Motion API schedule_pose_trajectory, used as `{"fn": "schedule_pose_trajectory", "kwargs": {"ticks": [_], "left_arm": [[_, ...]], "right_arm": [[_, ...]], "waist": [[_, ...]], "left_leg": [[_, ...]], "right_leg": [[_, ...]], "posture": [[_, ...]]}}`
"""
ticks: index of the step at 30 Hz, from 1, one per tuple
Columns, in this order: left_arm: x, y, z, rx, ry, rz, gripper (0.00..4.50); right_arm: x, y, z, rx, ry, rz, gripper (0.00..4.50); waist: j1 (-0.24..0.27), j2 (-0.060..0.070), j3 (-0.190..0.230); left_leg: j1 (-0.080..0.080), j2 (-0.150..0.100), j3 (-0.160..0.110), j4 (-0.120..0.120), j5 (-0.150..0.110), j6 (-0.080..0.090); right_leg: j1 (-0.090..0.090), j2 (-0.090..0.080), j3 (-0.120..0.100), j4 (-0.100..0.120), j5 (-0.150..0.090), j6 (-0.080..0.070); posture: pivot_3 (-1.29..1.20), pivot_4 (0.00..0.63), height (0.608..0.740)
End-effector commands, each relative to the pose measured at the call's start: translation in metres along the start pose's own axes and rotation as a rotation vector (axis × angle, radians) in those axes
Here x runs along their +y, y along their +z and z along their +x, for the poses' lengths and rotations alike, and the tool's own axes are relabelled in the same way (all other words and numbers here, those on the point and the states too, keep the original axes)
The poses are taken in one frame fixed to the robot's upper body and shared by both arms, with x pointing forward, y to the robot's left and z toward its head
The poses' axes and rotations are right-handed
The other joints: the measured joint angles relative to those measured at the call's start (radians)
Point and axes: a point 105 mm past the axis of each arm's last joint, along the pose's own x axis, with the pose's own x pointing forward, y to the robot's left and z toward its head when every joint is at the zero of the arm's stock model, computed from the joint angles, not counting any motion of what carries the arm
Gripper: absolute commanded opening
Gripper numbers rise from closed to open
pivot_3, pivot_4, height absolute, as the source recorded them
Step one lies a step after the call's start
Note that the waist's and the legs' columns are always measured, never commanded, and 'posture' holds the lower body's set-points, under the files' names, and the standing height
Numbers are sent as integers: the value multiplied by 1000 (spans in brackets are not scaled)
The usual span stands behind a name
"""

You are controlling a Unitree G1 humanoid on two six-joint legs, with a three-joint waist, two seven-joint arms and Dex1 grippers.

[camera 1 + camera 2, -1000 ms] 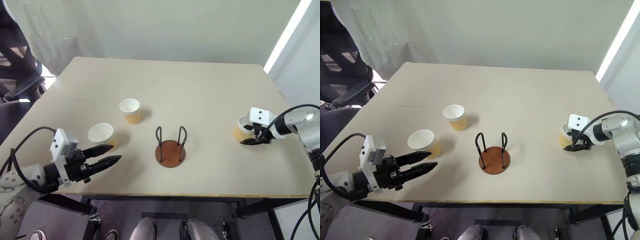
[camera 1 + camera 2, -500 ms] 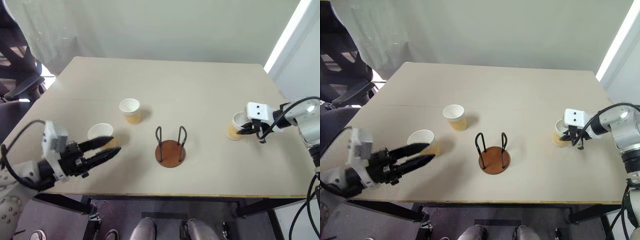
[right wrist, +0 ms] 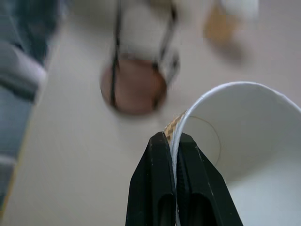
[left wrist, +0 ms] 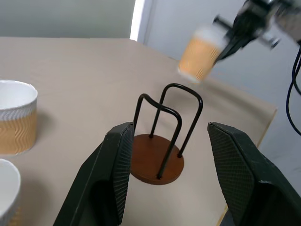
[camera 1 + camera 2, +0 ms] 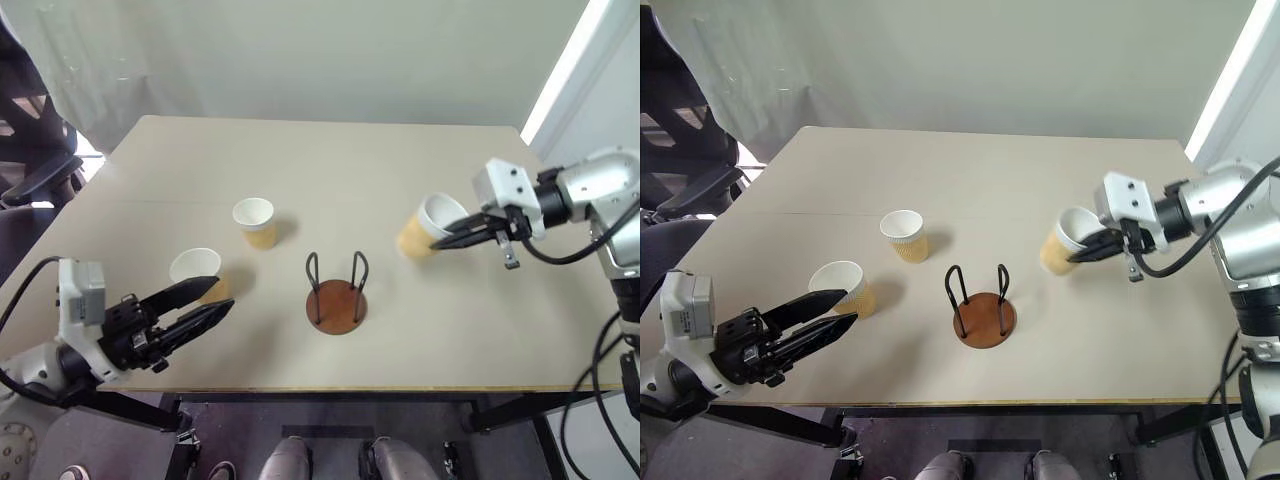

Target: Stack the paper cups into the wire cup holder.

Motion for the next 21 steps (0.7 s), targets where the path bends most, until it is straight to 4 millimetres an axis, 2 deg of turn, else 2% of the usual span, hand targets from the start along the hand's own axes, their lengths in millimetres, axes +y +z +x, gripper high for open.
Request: {"fn": "schedule_pose_trajectory", "kwargs": {"ticks": [1,5,9,12,16,21], "left_arm": [[-3,4,2,-25,-1,56,2690],[-4,-6,-1,-25,20,60,2690],[-3,-15,-1,-58,61,84,2690],[-2,-23,0,-52,76,93,2690],[-3,-31,-2,-72,103,98,2690],[-4,-38,-4,-66,119,85,2690]], "right_arm": [[-1,54,3,-146,5,-116,22],[3,59,19,-158,39,-112,22],[-2,61,43,-157,39,-112,22],[-6,56,60,-129,39,-118,22],[-3,44,66,-69,65,-134,22],[3,40,70,-48,102,-145,22]], "waist": [[-2,-1,-1],[0,-2,-1],[-1,-2,-1],[-2,-2,-1],[1,-2,-1],[1,-2,-1]], "left_leg": [[0,1,0,0,1,0],[0,2,-2,1,1,0],[0,1,-2,2,1,0],[0,2,-2,2,2,0],[-2,2,-2,2,1,0],[-3,2,-1,3,-1,0]], "right_leg": [[0,1,0,0,-2,-3],[1,2,0,0,-2,-3],[1,2,1,1,-1,-3],[0,2,0,2,-1,-3],[-1,2,0,1,-1,-3],[-1,2,0,1,-1,-3]], "posture": [[0,150,740],[0,150,740],[0,150,740],[0,150,740],[0,150,740],[0,150,740]]}}
